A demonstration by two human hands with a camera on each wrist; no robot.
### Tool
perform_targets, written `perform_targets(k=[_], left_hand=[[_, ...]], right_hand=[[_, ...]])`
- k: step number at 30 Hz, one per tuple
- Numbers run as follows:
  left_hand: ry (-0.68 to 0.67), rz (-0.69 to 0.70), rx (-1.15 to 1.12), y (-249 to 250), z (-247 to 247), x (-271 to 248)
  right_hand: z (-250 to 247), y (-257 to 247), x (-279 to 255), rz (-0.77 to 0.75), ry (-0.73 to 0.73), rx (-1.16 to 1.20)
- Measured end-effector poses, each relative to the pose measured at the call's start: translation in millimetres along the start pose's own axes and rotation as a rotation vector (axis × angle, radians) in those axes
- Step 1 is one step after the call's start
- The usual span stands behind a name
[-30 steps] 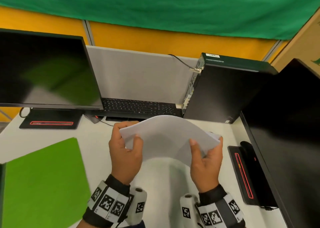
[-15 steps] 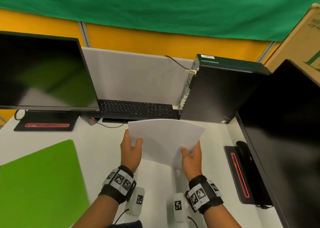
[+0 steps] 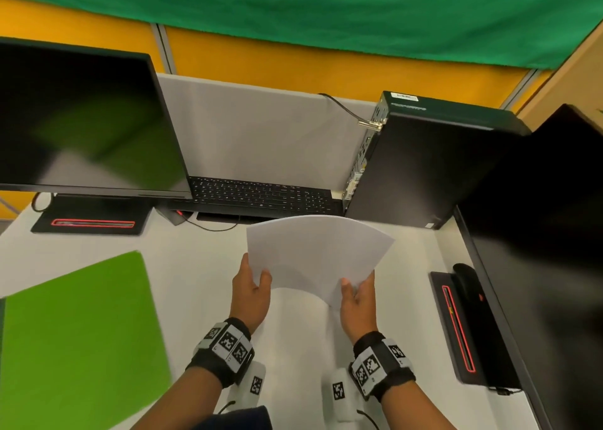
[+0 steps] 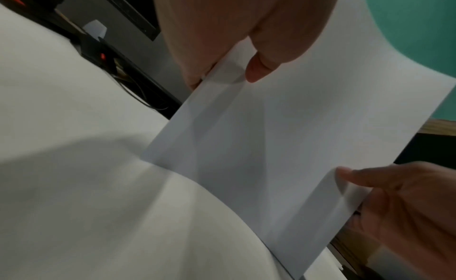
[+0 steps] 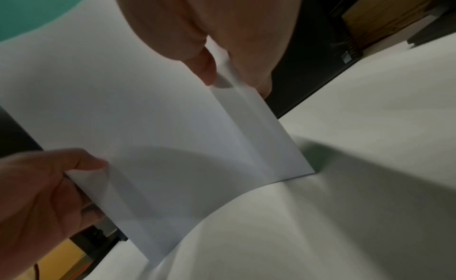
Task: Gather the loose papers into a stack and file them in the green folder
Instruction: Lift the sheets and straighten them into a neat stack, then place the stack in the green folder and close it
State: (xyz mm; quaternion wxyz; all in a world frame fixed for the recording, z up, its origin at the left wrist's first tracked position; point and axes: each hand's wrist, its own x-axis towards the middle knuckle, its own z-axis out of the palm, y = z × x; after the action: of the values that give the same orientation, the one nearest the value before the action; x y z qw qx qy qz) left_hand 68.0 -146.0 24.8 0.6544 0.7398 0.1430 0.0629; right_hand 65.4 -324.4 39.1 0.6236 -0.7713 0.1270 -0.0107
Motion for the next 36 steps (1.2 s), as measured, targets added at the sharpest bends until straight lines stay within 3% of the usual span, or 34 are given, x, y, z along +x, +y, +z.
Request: perform_targets(k=[9, 15, 19, 22, 26, 29, 33, 36], left_hand=[[-0.060, 0.017, 0.068, 5.1, -22.4, 3.7], [-0.046, 0.033, -0.039, 8.6, -120.4, 7.3], [0.123, -0.089, -0.089, 2.2, -199.0, -4.2], [0.241, -0.198, -0.029, -14.1, -266.3, -24.7], [0.625, -0.323, 0.290, -47.2, -390.3, -59.8], [0.835, -0.524, 0.549, -82.1, -487.2, -95.0], [0.739, -0.875, 0.701, -131.8, -555.0, -123.3], [0.634, -0.964, 0.582, -147.8, -560.2, -126.1]], right_hand=[[2.6, -9.0, -0.6, -0.082, -0.102, -0.178], [41.9, -48.0, -1.3, -0.280, -0.426, -0.316], [107.9, -76.9, -17.3, -0.272, -0.674, -0.349], [167.1, -79.8, -32.0, -0.117, -0.822, -0.354], [233.3, -62.8, -53.8, 0.067, -0.979, -0.376], [269.8, -46.8, -69.1, 0.155, -1.007, -0.412], [304.4, -22.9, -80.7, 0.238, -0.990, -0.451], [322.9, -10.8, -83.1, 0.281, -0.972, -0.486]])
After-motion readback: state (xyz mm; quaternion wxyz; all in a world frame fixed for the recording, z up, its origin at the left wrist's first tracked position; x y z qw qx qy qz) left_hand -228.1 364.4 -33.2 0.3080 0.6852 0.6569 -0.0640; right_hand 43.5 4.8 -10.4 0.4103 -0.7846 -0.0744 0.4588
